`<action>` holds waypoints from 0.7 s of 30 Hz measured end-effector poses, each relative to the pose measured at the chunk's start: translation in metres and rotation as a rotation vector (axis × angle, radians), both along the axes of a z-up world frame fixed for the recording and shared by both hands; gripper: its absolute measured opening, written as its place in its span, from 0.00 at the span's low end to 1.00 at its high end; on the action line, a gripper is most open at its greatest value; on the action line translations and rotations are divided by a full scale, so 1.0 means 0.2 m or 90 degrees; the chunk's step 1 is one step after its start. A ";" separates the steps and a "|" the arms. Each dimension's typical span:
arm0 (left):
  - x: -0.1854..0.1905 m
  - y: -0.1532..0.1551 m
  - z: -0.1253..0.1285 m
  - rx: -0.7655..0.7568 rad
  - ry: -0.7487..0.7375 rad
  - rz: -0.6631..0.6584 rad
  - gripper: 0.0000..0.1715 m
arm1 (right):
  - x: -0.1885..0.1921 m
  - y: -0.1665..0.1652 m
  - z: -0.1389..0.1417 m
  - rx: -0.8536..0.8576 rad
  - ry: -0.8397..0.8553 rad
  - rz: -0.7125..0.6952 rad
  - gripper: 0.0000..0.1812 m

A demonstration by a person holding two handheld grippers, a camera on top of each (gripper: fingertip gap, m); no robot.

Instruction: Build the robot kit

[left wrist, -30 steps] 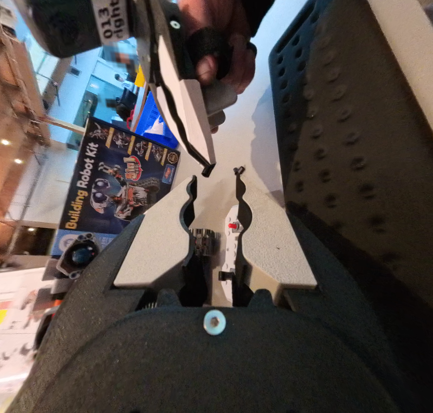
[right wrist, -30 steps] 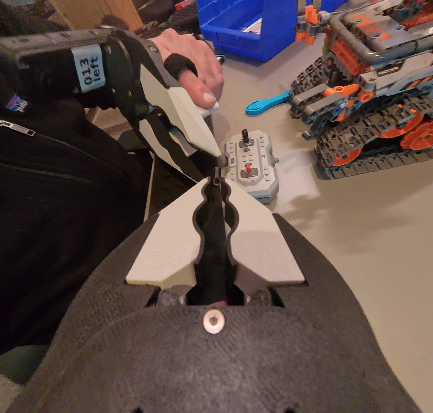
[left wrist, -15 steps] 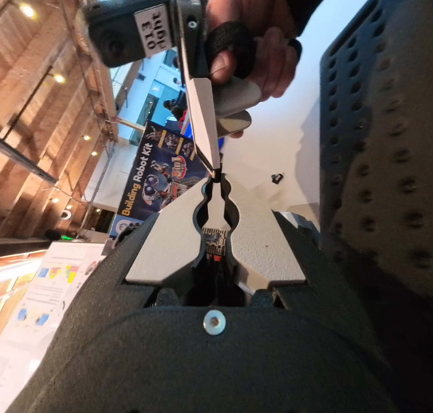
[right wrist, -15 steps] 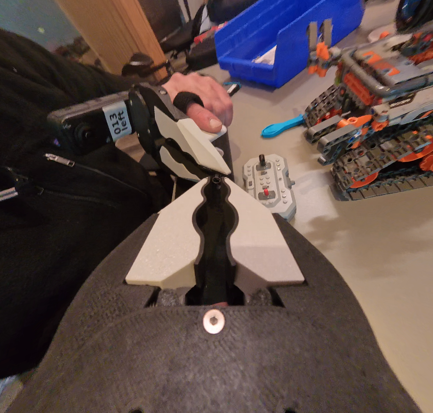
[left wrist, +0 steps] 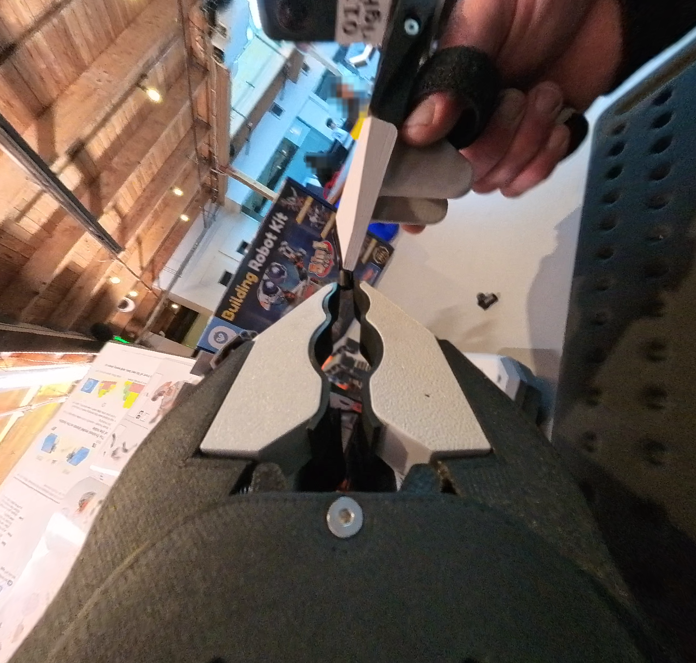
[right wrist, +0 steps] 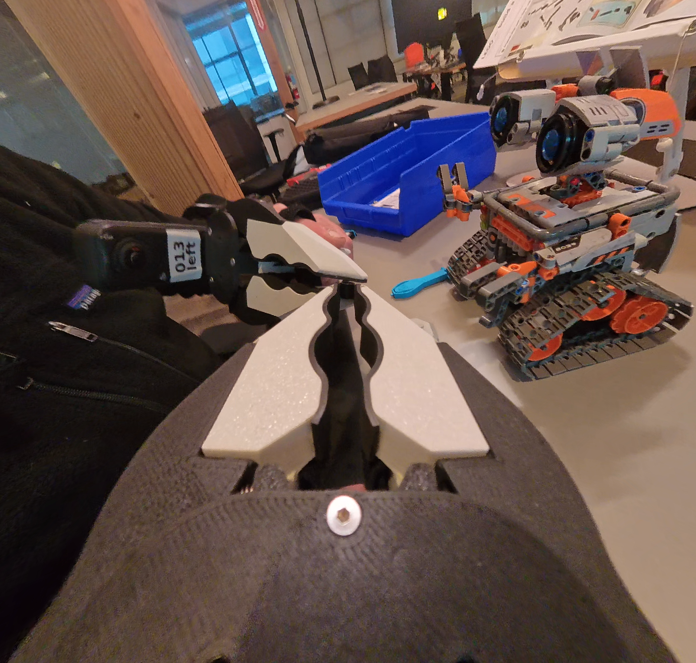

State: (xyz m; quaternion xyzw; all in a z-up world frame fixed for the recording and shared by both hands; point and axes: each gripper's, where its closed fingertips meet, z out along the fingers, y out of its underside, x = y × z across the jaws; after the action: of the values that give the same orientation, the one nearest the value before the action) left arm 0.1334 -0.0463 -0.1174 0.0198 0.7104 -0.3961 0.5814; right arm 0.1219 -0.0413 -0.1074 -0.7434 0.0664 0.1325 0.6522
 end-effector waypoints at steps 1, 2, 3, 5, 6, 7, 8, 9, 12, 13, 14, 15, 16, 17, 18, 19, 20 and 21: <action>0.00 0.01 -0.02 0.005 0.024 -0.006 0.08 | 0.00 0.00 -0.02 -0.026 -0.018 0.001 0.03; -0.01 0.02 -0.05 0.011 0.058 -0.030 0.11 | 0.02 0.00 -0.05 -0.061 -0.044 -0.004 0.02; -0.01 0.05 -0.09 0.028 0.098 -0.040 0.17 | 0.05 -0.01 -0.09 -0.107 -0.081 -0.017 0.03; 0.01 0.14 -0.18 0.051 0.198 -0.030 0.25 | 0.08 -0.01 -0.18 -0.213 -0.155 -0.018 0.02; 0.01 0.19 -0.22 0.045 0.262 -0.044 0.26 | 0.08 0.00 -0.21 -0.255 -0.172 -0.004 0.02; 0.01 0.24 -0.27 0.035 0.336 -0.045 0.28 | 0.08 0.00 -0.25 -0.300 -0.200 0.007 0.02; 0.01 0.28 -0.32 0.032 0.408 -0.043 0.32 | 0.09 0.01 -0.28 -0.341 -0.225 0.019 0.03; 0.00 0.32 -0.36 0.034 0.458 -0.053 0.33 | 0.08 0.03 -0.31 -0.369 -0.234 0.033 0.03; 0.04 0.41 -0.43 0.025 0.510 -0.041 0.35 | 0.09 0.06 -0.38 -0.446 -0.270 0.067 0.03; 0.02 0.40 -0.47 0.022 0.551 -0.057 0.35 | 0.09 0.07 -0.41 -0.467 -0.277 0.074 0.03; 0.02 0.40 -0.50 0.019 0.575 -0.061 0.35 | 0.09 0.07 -0.43 -0.484 -0.283 0.079 0.03; 0.02 0.39 -0.53 0.021 0.586 -0.067 0.37 | 0.09 0.08 -0.45 -0.500 -0.283 0.085 0.03; 0.00 0.38 -0.54 0.014 0.607 -0.081 0.36 | 0.10 0.08 -0.46 -0.511 -0.285 0.087 0.03; 0.01 0.38 -0.56 0.015 0.616 -0.078 0.36 | 0.10 0.09 -0.48 -0.521 -0.288 0.090 0.03; 0.02 0.38 -0.57 0.019 0.613 -0.078 0.35 | 0.10 0.09 -0.48 -0.527 -0.287 0.094 0.03; 0.01 0.38 -0.58 0.025 0.619 -0.083 0.33 | 0.10 0.09 -0.48 -0.533 -0.288 0.096 0.03; 0.01 0.38 -0.59 0.024 0.617 -0.079 0.34 | 0.10 0.08 -0.49 -0.541 -0.291 0.098 0.03; 0.01 0.37 -0.59 0.025 0.610 -0.076 0.33 | 0.11 0.08 -0.49 -0.549 -0.295 0.099 0.03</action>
State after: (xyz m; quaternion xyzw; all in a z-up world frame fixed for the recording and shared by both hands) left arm 0.1364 0.0285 -0.2349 -0.1134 0.9032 -0.3800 0.1642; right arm 0.1436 -0.0249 -0.2050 -0.9582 -0.0869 -0.0274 0.2711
